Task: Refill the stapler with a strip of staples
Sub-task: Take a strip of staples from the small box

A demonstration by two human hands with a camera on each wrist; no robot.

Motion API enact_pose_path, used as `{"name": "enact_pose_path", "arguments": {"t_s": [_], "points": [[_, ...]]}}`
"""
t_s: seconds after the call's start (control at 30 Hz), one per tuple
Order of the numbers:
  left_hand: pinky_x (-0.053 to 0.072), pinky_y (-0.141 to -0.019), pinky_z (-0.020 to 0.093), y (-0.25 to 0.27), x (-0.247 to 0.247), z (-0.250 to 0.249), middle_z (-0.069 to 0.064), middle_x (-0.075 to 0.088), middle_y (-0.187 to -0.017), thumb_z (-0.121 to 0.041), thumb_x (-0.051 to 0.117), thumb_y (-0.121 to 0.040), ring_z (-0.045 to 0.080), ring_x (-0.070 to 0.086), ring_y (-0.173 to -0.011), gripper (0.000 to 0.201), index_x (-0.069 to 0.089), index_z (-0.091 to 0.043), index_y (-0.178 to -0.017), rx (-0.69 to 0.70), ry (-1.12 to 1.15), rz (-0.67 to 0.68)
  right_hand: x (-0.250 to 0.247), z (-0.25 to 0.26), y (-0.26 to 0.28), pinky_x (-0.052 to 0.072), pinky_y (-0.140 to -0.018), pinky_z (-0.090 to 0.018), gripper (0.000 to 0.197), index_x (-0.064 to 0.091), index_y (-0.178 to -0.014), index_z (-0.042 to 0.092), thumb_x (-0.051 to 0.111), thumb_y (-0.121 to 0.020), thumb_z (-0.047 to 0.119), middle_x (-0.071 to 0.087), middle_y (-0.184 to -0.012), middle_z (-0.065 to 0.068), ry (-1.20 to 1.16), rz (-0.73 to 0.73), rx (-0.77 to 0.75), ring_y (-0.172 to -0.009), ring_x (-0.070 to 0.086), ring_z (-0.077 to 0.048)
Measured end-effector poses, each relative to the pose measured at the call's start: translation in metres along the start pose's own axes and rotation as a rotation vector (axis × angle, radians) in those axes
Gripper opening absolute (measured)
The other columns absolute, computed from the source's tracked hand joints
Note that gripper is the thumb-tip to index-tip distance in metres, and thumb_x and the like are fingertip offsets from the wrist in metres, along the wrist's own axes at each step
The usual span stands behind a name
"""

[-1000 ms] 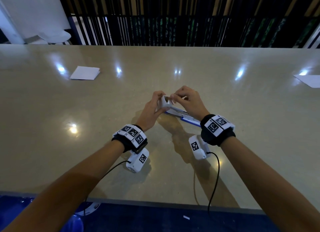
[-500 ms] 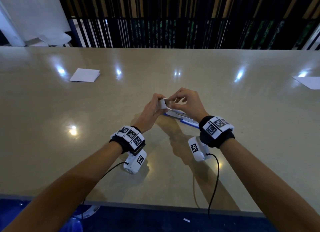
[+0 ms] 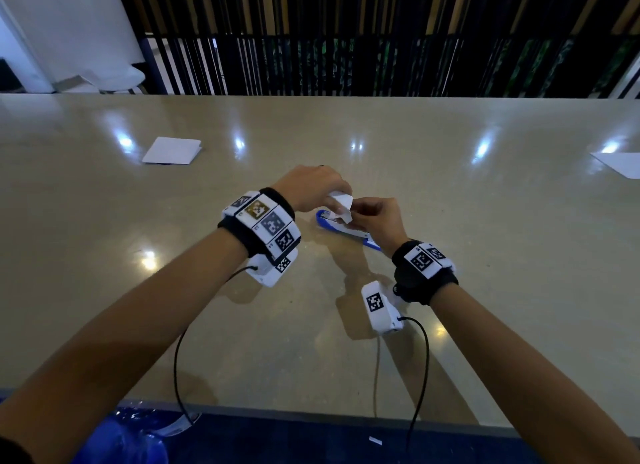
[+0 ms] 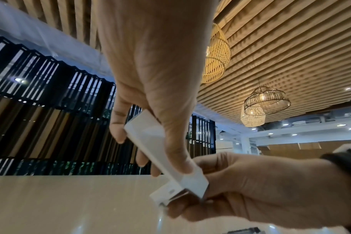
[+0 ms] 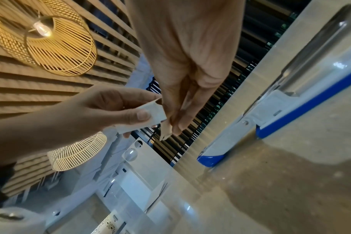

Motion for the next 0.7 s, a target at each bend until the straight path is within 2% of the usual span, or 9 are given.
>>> {"name": "enact_pose_path", "arguments": {"t_s": [0.1,0.2,0.3,0.33,0.4,0.53,0.7], "points": [[0.044,-0.084,0.031,-0.003,-0.002,-0.001,-0.001,0.061,-0.125,-0.041,0.056,-0.091,0.019,0.053,-0.118,0.044,0.056,-0.023,-0.130,0.014,0.007,-0.002,0.000,0.001,0.000,0.061,-0.066,-0.022,0.022,0.067,-0.102,-0.013,0.064,-0.080,-0.010,0.068,-0.090,-0.022,-0.052,0.009,0.008,-0.070,0.068,-0.021],[0.044,-0.092,0.034,-0.001,0.006,0.006,0.000,0.058,-0.128,-0.036,0.057,-0.092,0.020,0.051,-0.118,0.039,0.054,-0.019,-0.127,-0.029,0.195,0.002,-0.005,0.004,0.000,0.061,-0.068,-0.023,0.022,0.068,-0.101,-0.012,0.066,-0.080,-0.006,0.070,-0.092,-0.024,-0.036,-0.005,-0.008,-0.073,0.070,-0.025],[0.041,-0.084,0.023,0.003,0.019,0.011,0.006,0.057,-0.123,-0.023,0.060,-0.092,0.019,0.052,-0.107,0.035,0.052,-0.012,-0.124,-0.063,0.501,-0.026,-0.012,0.009,-0.001,0.057,-0.060,-0.015,0.014,0.071,-0.093,-0.007,0.068,-0.080,-0.001,0.069,-0.081,-0.015,0.088,-0.053,-0.064,-0.060,0.068,-0.003],[0.040,-0.081,0.019,0.005,0.022,0.012,0.007,0.057,-0.122,-0.020,0.060,-0.091,0.017,0.051,-0.103,0.035,0.051,-0.010,-0.123,-0.072,0.569,-0.036,-0.014,0.011,-0.001,0.056,-0.058,-0.014,0.012,0.071,-0.090,-0.006,0.068,-0.080,-0.001,0.068,-0.078,-0.012,0.120,-0.060,-0.081,-0.056,0.066,0.000],[0.039,-0.075,0.013,0.009,0.028,0.014,0.008,0.057,-0.118,-0.017,0.060,-0.091,0.014,0.049,-0.099,0.034,0.050,-0.007,-0.122,-0.087,0.658,-0.058,-0.015,0.013,-0.003,0.057,-0.059,-0.015,0.011,0.070,-0.089,-0.007,0.066,-0.081,-0.002,0.067,-0.075,-0.011,0.136,-0.056,-0.098,-0.053,0.066,0.000],[0.042,-0.083,0.023,0.014,0.035,0.017,0.009,0.056,-0.118,-0.017,0.060,-0.091,0.018,0.051,-0.103,0.034,0.048,-0.006,-0.121,-0.126,0.734,-0.095,-0.015,0.016,-0.004,0.058,-0.061,-0.016,0.011,0.069,-0.092,-0.007,0.063,-0.084,-0.001,0.066,-0.078,-0.012,0.190,-0.051,-0.127,-0.053,0.067,0.000],[0.045,-0.085,0.026,0.018,0.040,0.020,0.013,0.055,-0.124,-0.017,0.060,-0.092,0.020,0.053,-0.107,0.038,0.044,-0.005,-0.124,-0.169,0.811,-0.132,-0.013,0.021,-0.003,0.059,-0.060,-0.017,0.011,0.066,-0.093,-0.002,0.060,-0.087,0.004,0.066,-0.082,-0.010,0.194,-0.048,-0.154,-0.057,0.065,-0.006]]}}
Point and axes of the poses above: each hand's wrist, its own y-axis away from the middle knuckle, its own x-axis out of the palm, z = x × y, the point moved 6 cm from there along -y, towards the middle knuckle
